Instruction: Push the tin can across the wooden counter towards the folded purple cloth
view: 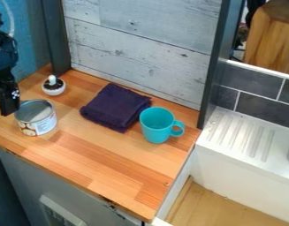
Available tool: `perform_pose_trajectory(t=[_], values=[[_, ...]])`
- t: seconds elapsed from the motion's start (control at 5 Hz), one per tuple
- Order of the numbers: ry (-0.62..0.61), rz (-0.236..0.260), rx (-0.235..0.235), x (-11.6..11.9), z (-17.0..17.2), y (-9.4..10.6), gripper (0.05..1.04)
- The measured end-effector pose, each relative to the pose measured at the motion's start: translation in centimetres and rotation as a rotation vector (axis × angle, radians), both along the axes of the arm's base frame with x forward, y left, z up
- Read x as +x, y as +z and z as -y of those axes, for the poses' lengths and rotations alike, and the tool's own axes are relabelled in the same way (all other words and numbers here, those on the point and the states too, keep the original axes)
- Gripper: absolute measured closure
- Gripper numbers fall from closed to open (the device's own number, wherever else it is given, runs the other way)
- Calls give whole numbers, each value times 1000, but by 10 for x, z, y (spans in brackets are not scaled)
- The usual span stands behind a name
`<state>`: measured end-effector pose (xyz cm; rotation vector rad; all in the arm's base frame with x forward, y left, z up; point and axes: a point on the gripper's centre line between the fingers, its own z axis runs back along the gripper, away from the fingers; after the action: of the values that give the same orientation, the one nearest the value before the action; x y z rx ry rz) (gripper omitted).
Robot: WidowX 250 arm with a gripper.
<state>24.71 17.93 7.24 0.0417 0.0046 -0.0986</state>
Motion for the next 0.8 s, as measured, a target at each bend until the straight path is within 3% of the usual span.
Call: perform_pose_trajectory(t=[0.2, 0.6, 0.8], values=[[-2, -24, -19, -2, 2, -9, 81], [10, 2, 4, 3, -15, -2, 81], [56, -48, 56, -1, -27, -11, 81]])
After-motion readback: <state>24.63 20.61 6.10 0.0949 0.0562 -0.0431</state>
